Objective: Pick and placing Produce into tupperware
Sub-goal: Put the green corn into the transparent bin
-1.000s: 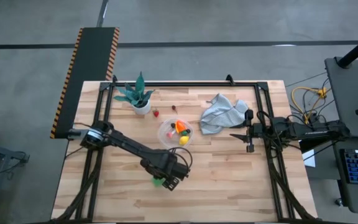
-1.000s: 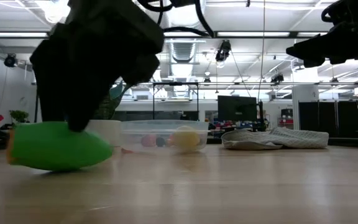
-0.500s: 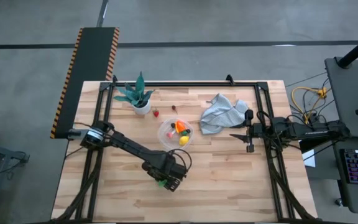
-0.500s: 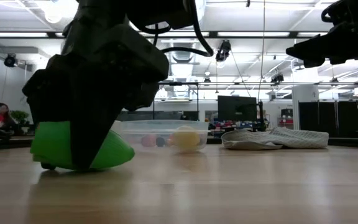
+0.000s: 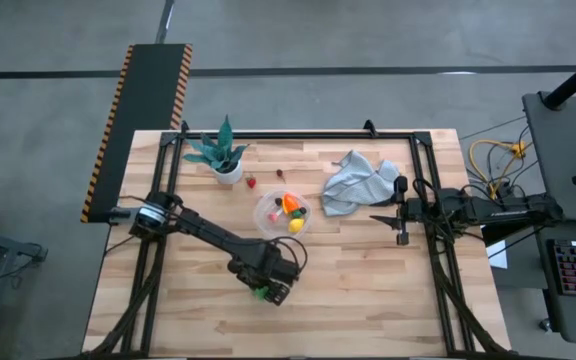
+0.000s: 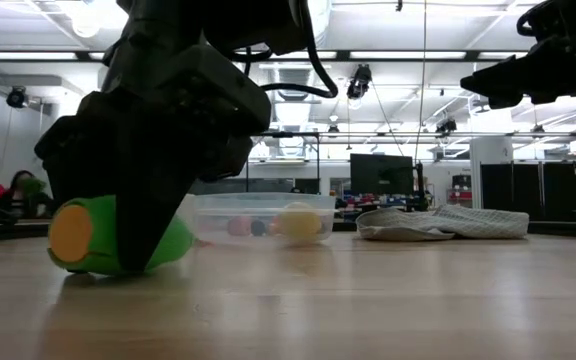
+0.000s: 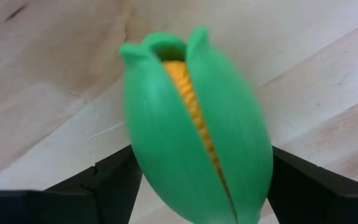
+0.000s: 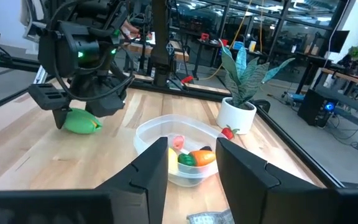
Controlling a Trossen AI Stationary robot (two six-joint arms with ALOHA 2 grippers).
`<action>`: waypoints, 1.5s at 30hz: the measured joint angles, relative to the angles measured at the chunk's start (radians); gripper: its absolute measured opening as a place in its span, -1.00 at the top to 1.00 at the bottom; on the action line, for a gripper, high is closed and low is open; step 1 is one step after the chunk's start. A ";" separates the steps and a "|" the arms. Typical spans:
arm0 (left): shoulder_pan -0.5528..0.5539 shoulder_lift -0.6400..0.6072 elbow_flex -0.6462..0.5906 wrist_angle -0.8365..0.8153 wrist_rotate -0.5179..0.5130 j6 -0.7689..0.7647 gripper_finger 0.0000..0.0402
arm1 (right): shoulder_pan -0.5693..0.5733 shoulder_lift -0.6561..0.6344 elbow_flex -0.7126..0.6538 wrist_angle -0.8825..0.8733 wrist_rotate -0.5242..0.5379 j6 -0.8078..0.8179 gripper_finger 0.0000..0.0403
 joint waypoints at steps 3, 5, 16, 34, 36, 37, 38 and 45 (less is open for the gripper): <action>0.007 0.000 -0.009 0.002 0.003 0.000 -0.42 | 0.000 0.000 0.000 0.000 0.000 0.000 0.36; 0.013 0.000 -0.011 0.002 0.006 -0.001 -0.42 | 0.000 0.000 0.000 0.000 0.000 0.000 0.35; 0.024 0.002 -0.014 -0.009 0.004 0.003 0.08 | 0.000 0.000 0.000 0.000 0.000 0.000 0.41; 0.027 -0.016 0.035 -0.030 -0.062 0.007 0.08 | 0.000 0.000 0.000 0.000 0.000 -0.001 0.44; 0.029 -0.019 0.049 -0.039 -0.059 0.007 0.08 | 0.000 0.000 0.000 0.000 0.000 -0.001 0.45; 0.029 -0.019 0.060 -0.052 -0.053 0.007 0.08 | 0.000 0.000 0.000 0.000 0.000 -0.001 0.45; 0.029 -0.020 0.067 -0.070 -0.050 0.007 0.08 | 0.000 0.000 0.000 0.000 0.000 -0.001 0.45; 0.040 -0.027 0.114 -0.189 -0.049 0.015 0.08 | 0.000 0.000 0.000 0.001 0.000 -0.001 0.44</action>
